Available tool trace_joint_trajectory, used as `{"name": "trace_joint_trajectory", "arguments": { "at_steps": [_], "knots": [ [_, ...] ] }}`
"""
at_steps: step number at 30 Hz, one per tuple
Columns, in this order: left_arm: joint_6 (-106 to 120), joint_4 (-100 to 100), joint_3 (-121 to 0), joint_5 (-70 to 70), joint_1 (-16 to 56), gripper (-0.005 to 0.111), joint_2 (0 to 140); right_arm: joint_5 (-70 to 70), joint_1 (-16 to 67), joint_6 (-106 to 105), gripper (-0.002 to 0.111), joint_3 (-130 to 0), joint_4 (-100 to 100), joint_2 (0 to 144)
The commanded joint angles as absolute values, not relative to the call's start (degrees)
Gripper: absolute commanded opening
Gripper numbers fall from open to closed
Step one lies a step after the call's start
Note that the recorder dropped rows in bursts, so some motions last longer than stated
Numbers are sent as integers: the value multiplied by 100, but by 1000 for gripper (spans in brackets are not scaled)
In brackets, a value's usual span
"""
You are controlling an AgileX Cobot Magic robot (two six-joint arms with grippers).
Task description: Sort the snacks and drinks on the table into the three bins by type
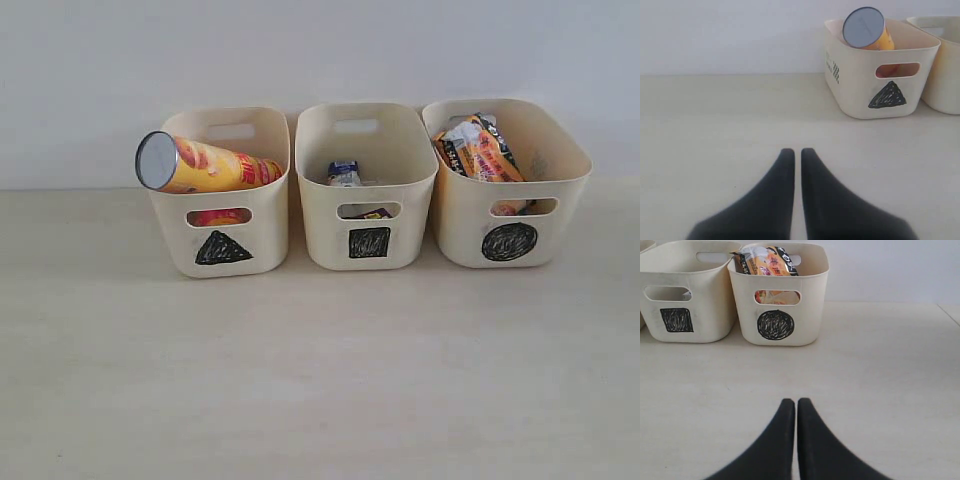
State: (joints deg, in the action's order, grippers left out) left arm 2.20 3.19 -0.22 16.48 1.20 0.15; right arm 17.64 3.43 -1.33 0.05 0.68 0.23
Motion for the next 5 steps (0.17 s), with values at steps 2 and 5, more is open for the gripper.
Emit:
{"name": "trace_joint_trajectory", "arguments": {
  "at_steps": [2,5],
  "knots": [
    [259,359,0,1629,96,4,0,1745,319,-146,0,0,79,0],
    [259,359,0,1629,96,4,0,1745,319,-146,0,0,79,0]
  ]
}}
